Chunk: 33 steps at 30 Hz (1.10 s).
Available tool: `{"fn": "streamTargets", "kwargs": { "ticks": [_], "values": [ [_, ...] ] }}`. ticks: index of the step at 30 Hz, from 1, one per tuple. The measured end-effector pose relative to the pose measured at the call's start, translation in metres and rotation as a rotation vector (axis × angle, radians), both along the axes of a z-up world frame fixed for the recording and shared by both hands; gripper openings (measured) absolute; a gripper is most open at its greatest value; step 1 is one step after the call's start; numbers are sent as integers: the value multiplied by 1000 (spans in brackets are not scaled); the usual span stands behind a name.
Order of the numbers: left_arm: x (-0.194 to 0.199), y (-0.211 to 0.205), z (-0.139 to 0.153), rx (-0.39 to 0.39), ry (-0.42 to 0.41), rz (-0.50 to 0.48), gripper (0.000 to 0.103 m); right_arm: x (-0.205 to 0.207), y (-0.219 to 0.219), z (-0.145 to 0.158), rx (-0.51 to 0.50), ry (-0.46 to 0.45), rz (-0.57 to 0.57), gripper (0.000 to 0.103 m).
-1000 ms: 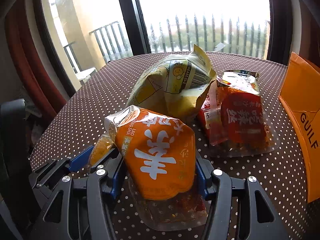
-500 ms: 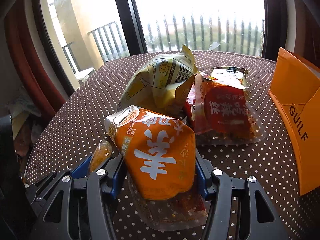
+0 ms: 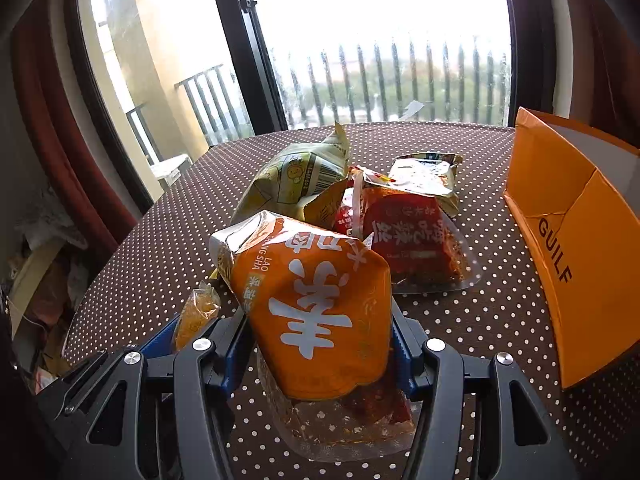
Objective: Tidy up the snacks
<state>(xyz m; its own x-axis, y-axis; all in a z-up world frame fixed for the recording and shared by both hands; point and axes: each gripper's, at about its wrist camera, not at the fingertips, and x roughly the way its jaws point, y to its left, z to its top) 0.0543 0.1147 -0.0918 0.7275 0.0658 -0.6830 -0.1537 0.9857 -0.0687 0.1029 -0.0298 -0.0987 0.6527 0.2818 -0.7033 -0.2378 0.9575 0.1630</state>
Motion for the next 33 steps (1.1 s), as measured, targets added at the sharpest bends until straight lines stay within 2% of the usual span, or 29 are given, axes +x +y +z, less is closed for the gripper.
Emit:
{"fn": "streamTargets", "kwargs": {
  "ticks": [20,33],
  "values": [
    [-11,-49,84,41,-114,-22,24,-3,-40,71,52,-138,16,61],
    [11,-98,110,39,-190,-94,24,9,-89,100,30,-234,-50,61]
  ]
}}
